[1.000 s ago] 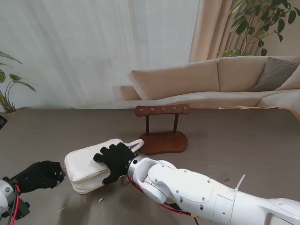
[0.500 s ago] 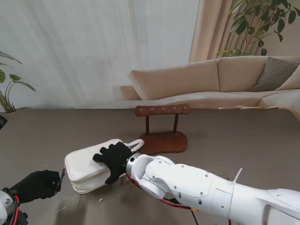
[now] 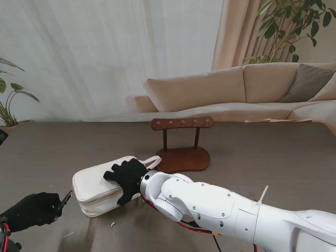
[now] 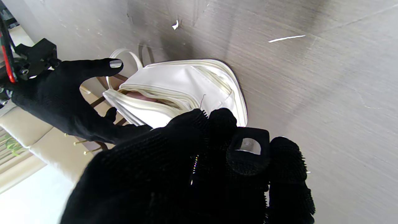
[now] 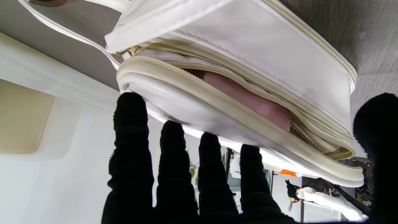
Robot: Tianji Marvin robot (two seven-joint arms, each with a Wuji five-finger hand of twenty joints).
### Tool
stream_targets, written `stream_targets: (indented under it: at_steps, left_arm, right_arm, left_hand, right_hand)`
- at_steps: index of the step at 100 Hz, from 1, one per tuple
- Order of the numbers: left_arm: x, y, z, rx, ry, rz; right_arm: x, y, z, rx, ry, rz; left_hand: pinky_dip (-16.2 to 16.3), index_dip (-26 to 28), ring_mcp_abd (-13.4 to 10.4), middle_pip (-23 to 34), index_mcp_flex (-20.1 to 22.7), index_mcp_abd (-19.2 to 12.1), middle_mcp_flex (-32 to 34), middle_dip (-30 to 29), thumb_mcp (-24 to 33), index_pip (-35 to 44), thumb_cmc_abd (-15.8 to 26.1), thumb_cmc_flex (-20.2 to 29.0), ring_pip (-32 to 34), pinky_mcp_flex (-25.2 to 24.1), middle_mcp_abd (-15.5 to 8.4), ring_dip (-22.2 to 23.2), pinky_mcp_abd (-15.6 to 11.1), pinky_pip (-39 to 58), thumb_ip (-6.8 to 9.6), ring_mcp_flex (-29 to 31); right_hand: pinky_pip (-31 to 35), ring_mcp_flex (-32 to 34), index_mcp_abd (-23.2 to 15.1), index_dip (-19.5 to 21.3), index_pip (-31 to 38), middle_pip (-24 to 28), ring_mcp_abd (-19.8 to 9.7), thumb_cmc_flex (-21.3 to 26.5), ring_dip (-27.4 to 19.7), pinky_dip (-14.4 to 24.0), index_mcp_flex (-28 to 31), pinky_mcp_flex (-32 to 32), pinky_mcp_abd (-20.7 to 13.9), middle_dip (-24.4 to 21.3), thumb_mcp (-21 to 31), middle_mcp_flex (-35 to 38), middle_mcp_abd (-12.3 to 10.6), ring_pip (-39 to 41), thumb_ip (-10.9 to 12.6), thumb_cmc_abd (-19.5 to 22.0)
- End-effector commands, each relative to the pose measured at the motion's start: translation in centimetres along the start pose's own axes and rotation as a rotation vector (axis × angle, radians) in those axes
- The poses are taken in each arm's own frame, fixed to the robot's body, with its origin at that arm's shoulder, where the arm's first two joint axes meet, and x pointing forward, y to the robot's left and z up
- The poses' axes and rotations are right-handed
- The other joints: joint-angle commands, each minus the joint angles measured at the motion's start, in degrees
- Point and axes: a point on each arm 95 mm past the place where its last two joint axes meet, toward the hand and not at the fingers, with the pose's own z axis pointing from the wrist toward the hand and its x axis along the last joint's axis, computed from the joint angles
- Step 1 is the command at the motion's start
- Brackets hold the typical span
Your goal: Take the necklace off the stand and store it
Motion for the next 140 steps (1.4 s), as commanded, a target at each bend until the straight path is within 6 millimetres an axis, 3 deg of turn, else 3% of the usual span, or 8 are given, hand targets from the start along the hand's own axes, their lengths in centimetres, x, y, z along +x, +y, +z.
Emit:
stream_targets:
  at_steps: [1,36,66,87,103,116,124,140]
  left_arm:
    - [0.2,0.3,-0.3,-0.014,0.015,-0.016]
    - [1.2,0.6,-0.8,-0.03,0.061,-0.017]
    - [0.8,1.7,-0.3,-0.013,0.042,0.015]
    - [0.2,2.4,0.6,-0.017,0.01,-0.006]
    - [0.3,2.0,1.4,-0.025,-0.002,-0.014]
    - [0.3,1.8,1.7,-0.021,-0.008,-0.024]
    - [0.3,1.9,1.8,-0.025,-0.016,-0.028]
    - [0.2,2.1,1.9,-0.03,-0.023,-0.037]
  right_arm:
    - [0.3,-2.8,-0.2,0.094,0.002,0.006]
    - [0.1,-3.0,0.2,0.131,0.002,0.022]
    - [-1.2,-2.5,-2.0,0.095,0.0,0.044]
    - [-3.4,-2.9,-3.2,0.058,-0.068,0.031]
    - [-3.7,-3.4,-3.0,0.068,-0.084,-0.052]
    - [-3.2,-4.4,-1.9,0.059,-0.13,-0.097]
    - [-2.9,-4.8,-1.2,0.026,-0.155,-0.141]
    - [-2.6,-5.2,-0.3,0.02,-0.16,-0.182]
  left_hand:
    - [0.29,1.62,-1.86,1.45,3.48,-3.07,2.41,-0.23,1.79,6.48,-1.02,0.9,1.89,-0.71,1.4,1.57,0.17,2.51,0.05,0.97]
    - [0.29,1.6,-1.74,1.26,3.58,-3.27,2.5,-0.17,1.63,6.24,-0.95,0.78,1.47,-0.66,1.3,1.57,0.17,2.6,0.28,1.22]
    - [0.25,1.72,-1.47,1.13,3.44,-3.18,2.42,-0.24,1.34,5.96,-0.67,0.92,1.34,-0.64,1.36,1.57,0.19,2.59,0.09,1.22]
    - [0.19,1.83,-1.02,1.0,3.47,-2.86,2.26,-0.25,1.04,5.69,-0.5,1.27,0.93,-1.02,1.67,1.57,0.49,2.38,0.06,1.12]
    - [0.19,1.93,-1.02,0.96,3.38,-2.88,2.19,-0.26,0.89,5.62,-0.36,1.33,0.86,-1.1,1.6,1.57,0.48,2.32,0.06,1.13]
    - [0.18,1.97,-1.01,0.96,3.39,-2.88,2.14,-0.23,0.79,5.61,-0.34,1.41,0.81,-1.2,1.67,1.57,0.49,2.25,0.08,1.05]
    - [0.19,1.95,-0.98,0.94,3.33,-2.82,2.1,-0.23,0.69,5.54,-0.28,1.43,0.77,-1.21,1.73,1.57,0.5,2.25,0.09,0.99]
    - [0.22,1.96,-0.88,0.89,3.38,-2.8,2.04,-0.23,0.6,5.53,-0.26,1.49,0.73,-1.31,1.89,1.57,0.58,2.2,0.15,0.93]
  right_hand:
    - [0.32,3.97,-3.7,-0.4,1.67,1.37,-1.34,0.8,1.19,-1.9,3.45,-23.66,-1.14,0.5,0.79,4.34,-3.42,2.77,0.26,-0.92]
    - [0.8,5.11,-2.4,-0.05,2.13,1.03,-0.86,-0.1,1.59,-2.21,4.47,-23.57,-1.19,0.5,-0.04,5.28,-2.48,3.08,0.3,1.13]
    - [-1.17,2.48,-1.41,-0.68,0.82,0.29,2.82,-6.86,1.4,-2.87,2.02,-24.64,1.28,0.32,2.11,2.34,-0.38,0.93,-0.32,1.29]
    - [-3.02,-1.13,1.53,-1.21,0.24,0.0,3.76,-8.89,0.75,-2.76,-0.64,-25.86,1.92,0.25,2.14,-2.26,1.43,-1.22,-0.75,1.53]
    - [-5.37,-4.47,8.02,-3.01,-1.41,0.74,3.68,-11.68,0.4,-1.73,-2.06,-26.64,2.03,0.13,3.25,-6.97,3.44,-2.07,-0.98,1.89]
    - [-5.22,-4.11,12.53,-3.53,-1.64,2.24,3.81,-9.53,0.47,-1.26,-1.71,-25.67,1.85,0.58,4.08,-7.14,4.55,-1.23,-0.39,0.48]
    - [-3.95,-2.57,14.32,-2.36,2.07,4.37,3.82,-7.1,0.58,-0.95,-1.76,-24.62,1.75,1.11,4.31,-6.07,4.89,0.85,0.58,-0.76]
    - [-1.09,0.34,13.19,-0.89,5.32,5.73,2.63,-2.42,1.34,-1.08,-0.05,-23.92,0.84,1.62,4.69,-3.03,3.7,3.67,1.42,-3.44]
